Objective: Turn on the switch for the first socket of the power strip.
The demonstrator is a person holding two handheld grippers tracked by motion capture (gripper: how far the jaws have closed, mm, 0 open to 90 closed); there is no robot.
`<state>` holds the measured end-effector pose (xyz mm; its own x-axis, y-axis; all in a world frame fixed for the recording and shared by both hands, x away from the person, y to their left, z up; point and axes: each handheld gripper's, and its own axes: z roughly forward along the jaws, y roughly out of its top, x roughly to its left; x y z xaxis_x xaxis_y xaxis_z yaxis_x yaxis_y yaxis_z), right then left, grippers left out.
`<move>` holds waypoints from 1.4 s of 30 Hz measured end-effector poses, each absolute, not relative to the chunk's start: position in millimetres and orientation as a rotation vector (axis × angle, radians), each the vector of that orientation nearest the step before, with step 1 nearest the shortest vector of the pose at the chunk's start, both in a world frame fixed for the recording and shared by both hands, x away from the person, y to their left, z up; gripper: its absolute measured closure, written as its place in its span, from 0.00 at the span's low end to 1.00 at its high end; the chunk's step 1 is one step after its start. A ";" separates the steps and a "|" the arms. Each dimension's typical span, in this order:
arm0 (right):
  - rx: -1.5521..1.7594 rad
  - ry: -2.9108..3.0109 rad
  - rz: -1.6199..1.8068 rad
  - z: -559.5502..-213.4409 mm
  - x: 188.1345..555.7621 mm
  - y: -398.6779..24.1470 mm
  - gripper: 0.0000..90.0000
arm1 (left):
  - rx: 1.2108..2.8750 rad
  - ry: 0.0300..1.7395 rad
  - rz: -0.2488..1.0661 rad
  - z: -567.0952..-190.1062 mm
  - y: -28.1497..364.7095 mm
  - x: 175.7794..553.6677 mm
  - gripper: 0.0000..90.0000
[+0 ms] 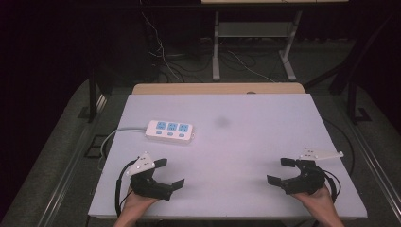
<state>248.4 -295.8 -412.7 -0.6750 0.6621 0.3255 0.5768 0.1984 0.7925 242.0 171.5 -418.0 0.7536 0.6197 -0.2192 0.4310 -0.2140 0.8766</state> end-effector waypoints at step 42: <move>1.215 2.418 1.472 -416.2 250.4 -294.7 0.00 | 1.891 0.798 0.194 -412.5 168.4 243.4 0.00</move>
<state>250.4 -294.7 -416.2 -0.6875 0.6477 0.3285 0.5893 0.2332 0.7735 243.4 168.4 -412.5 0.7665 0.6053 -0.2146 0.4394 -0.2505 0.8627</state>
